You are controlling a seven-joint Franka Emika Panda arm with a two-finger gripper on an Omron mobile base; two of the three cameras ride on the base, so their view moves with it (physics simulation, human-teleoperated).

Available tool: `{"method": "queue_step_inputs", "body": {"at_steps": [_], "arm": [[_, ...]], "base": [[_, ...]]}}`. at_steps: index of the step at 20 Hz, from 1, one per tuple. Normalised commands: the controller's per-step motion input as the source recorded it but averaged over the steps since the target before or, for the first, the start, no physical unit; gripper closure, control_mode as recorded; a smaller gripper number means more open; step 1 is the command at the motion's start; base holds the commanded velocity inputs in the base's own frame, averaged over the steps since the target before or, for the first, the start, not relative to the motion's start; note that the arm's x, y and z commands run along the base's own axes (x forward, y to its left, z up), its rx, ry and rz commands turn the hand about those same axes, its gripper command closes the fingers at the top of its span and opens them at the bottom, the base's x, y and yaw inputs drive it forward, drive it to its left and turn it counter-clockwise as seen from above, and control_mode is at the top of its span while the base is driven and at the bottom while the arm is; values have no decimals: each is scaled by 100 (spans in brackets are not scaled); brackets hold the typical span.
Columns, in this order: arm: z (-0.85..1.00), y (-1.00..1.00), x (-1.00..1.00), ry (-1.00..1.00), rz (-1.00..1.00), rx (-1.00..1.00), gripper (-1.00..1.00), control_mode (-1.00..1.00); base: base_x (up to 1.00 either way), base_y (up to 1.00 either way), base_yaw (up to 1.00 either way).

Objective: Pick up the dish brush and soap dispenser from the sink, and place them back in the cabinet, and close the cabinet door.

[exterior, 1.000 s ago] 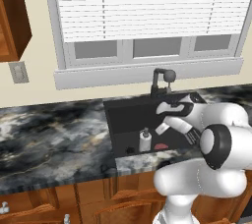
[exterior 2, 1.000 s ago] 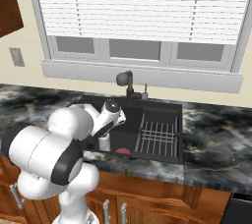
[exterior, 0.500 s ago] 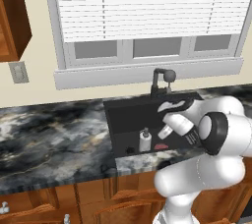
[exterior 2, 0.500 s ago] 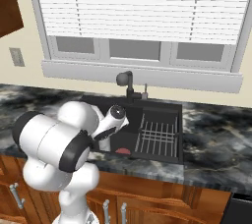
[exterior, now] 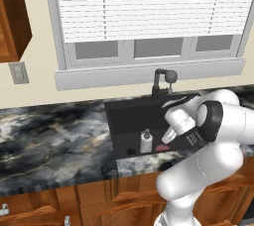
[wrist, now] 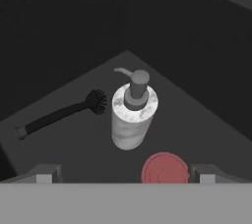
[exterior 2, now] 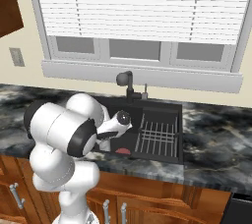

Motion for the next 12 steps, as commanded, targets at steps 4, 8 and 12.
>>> {"method": "queue_step_inputs", "body": {"at_steps": [4,8,12], "arm": [[-11,-13,11,0,11,2,-100,-100],[-2,-3,7,0,11,0,-100,-100],[0,0,13,0,9,0,-100,-100]], "base": [[0,0,0],[0,0,0],[0,0,0]]}}
